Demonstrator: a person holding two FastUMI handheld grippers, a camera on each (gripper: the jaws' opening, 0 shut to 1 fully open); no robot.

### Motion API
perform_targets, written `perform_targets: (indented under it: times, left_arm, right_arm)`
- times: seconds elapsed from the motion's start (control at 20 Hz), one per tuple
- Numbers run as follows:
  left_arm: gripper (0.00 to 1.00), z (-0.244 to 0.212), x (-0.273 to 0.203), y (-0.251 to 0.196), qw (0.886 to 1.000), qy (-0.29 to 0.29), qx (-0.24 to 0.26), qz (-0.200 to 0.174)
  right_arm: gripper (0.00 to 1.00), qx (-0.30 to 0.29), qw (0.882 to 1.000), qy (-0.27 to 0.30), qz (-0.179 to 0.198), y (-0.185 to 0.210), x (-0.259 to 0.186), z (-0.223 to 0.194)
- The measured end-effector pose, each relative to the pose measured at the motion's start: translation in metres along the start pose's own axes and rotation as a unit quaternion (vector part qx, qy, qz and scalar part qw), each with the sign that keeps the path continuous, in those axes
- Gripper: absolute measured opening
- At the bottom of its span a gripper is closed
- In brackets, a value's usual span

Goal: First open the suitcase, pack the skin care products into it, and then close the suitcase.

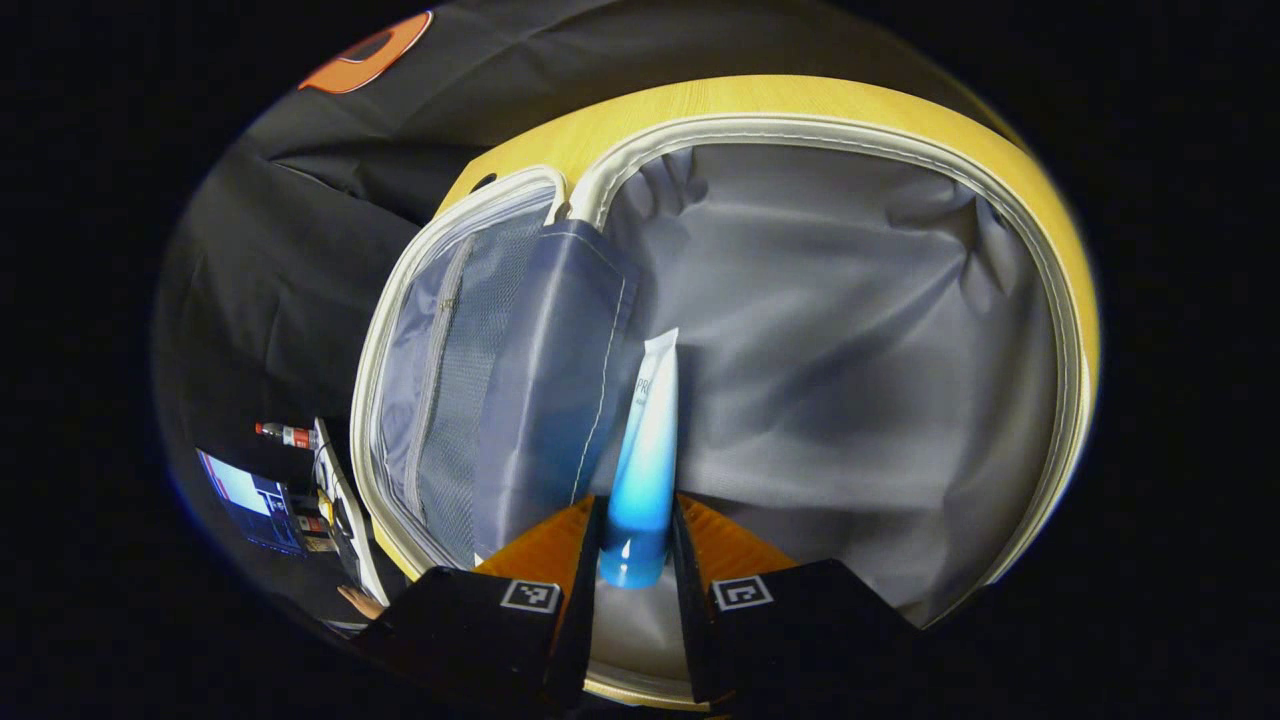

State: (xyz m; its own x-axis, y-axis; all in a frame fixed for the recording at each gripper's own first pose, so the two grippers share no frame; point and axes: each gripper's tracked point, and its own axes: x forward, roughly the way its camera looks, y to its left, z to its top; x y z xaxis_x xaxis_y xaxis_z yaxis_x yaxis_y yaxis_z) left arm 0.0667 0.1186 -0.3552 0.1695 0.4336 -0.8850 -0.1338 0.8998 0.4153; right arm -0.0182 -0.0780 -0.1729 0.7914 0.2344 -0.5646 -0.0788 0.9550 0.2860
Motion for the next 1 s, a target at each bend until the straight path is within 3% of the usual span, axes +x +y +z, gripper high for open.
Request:
perform_targets:
  times: [0.15,0.25,0.4,0.6,0.85,1.0]
  left_arm:
    - [0.45,0.001,0.0,-0.006,1.0,-0.007,0.006,-0.026]
    - [0.54,0.005,-0.009,-0.018,0.997,-0.029,0.008,-0.068]
    - [0.99,0.008,-0.035,-0.022,0.991,-0.077,0.001,-0.113]
    - [0.99,0.014,-0.093,0.009,0.963,-0.204,-0.048,-0.168]
    - [0.99,-0.023,-0.152,0.084,0.923,-0.32,-0.117,-0.179]
    - [0.99,-0.051,-0.169,0.117,0.899,-0.36,-0.152,-0.198]
  right_arm:
    - [0.34,-0.013,1.0,0.002,0.003,0.007,-0.003,-0.007]
    - [0.34,-0.018,1.0,0.012,0.014,0.017,0.0,-0.013]
    - [0.34,-0.038,0.998,0.024,0.036,0.043,0.01,-0.014]
    - [0.34,-0.081,0.993,0.033,0.082,0.109,0.036,0.001]
    - [0.34,-0.114,0.979,0.075,0.153,0.212,0.087,-0.013]
    - [0.34,-0.109,0.975,0.106,0.161,0.249,0.117,-0.037]
